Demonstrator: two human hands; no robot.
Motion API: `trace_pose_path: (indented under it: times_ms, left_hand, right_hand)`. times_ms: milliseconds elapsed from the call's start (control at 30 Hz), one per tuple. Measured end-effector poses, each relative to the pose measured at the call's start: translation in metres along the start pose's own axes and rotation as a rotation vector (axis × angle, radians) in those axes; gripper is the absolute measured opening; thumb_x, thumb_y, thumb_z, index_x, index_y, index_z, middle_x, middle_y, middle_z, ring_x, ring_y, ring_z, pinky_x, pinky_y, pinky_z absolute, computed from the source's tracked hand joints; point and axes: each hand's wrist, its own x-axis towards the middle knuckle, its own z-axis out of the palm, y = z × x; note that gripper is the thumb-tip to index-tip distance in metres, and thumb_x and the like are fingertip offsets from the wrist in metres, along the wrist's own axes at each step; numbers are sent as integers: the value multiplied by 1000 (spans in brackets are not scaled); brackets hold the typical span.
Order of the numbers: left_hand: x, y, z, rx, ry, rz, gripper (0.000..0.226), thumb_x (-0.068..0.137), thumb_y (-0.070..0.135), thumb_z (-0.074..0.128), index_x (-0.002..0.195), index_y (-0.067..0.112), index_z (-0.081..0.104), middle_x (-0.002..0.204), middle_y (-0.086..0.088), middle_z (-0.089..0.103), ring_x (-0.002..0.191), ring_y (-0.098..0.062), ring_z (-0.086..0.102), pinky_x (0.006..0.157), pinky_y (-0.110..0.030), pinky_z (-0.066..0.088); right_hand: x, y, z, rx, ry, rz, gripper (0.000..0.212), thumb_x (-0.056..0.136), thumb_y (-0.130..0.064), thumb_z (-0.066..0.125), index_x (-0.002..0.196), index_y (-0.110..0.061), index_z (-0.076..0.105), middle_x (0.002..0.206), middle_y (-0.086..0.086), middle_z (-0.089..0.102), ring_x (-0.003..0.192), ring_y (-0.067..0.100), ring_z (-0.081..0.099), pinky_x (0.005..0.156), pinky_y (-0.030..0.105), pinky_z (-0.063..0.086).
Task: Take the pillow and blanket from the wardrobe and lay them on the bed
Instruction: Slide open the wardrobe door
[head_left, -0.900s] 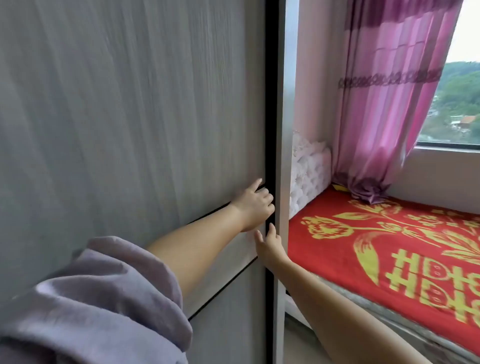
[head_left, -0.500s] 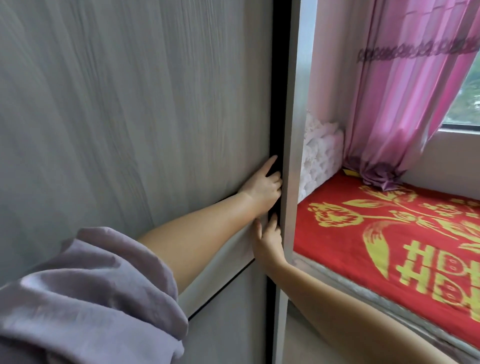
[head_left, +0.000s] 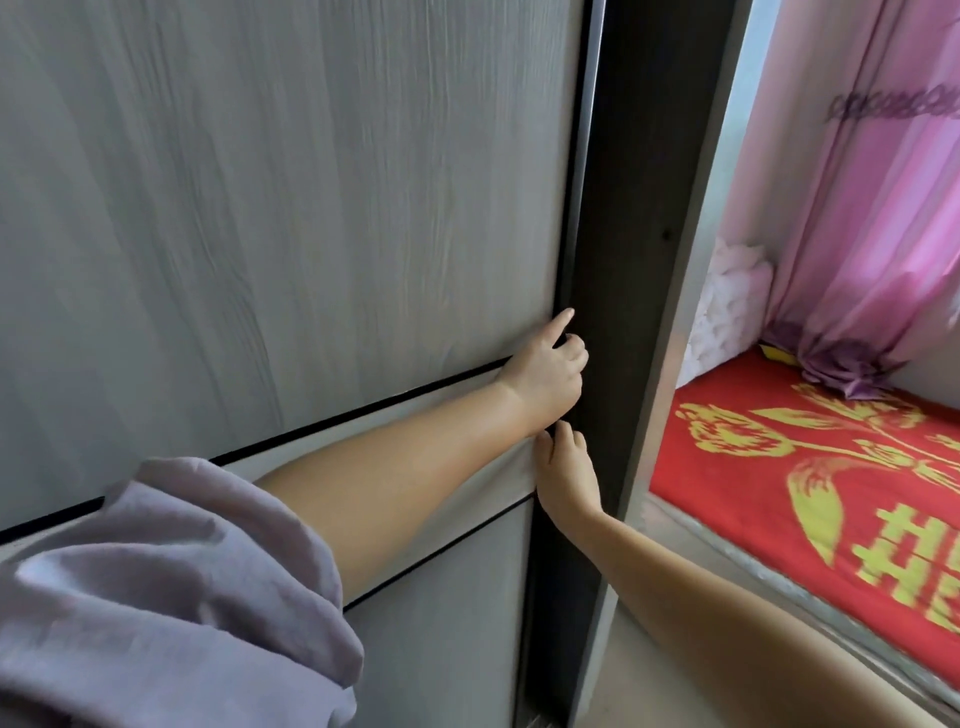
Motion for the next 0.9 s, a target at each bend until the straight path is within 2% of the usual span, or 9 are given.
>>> trace_pose_path:
  times_ms: [167,233,333,467,567,667,800,900]
  left_hand:
    - [-77,-23,1,-69,-12,25,26,91,1,43,107,3,63,123,-15,55,122,-32,41,121,-49,10]
    - [-109,-32,1,-58,-40,51,22,92,10,50,106,7,66,122,-13,56,119,-31,42,117,-44,20]
    - [-156,-41,0,-37,-120,83,25,89,29,58,104,11,69,112,-5,61,109,-27,45,103,-40,32]
    - [-223,-52,7,-87,-162,104,36,86,44,57,98,13,70,99,-1,67,101,-24,49,99,-37,34]
    - [-272,-58,13,-130,-163,91,37,85,47,56,94,13,70,92,1,66,98,-23,49,100,-36,34]
    - [-316,-61,16,-126,-153,84,37,84,49,56,90,15,69,88,3,66,95,-22,51,101,-35,37]
    - [-369,-68,16,-84,-187,66,36,82,51,56,92,19,69,89,6,66,97,-21,55,104,-32,39]
    - [-401,-74,8,-25,-224,46,34,73,55,62,84,24,71,81,10,67,90,-17,59,100,-29,45]
  right_hand:
    - [-57,-36,27,-170,-97,-133,34,102,-30,28,115,-5,47,114,12,54,95,32,55,73,41,46]
    - [-82,-50,38,-190,-165,-172,33,102,-29,28,113,-5,47,114,12,55,95,32,56,74,40,46]
    - [-116,-72,54,-235,-272,-253,33,102,-29,29,112,-3,48,114,15,59,100,34,56,78,40,46]
    - [-156,-101,78,-306,-377,-390,35,102,-31,30,109,-1,47,105,19,63,94,36,60,74,41,46]
    - [-183,-118,96,-310,-421,-475,34,102,-32,31,104,-2,46,100,20,64,89,39,61,65,38,41]
    - [-209,-135,114,-285,-471,-540,33,101,-34,34,101,-3,45,93,21,65,83,40,62,61,39,42]
    - [-234,-159,139,-303,-517,-629,32,100,-34,35,95,-4,45,88,20,65,79,39,62,57,33,37]
    - [-253,-177,154,-280,-555,-662,31,99,-34,36,81,-8,37,74,13,55,65,32,51,56,32,33]
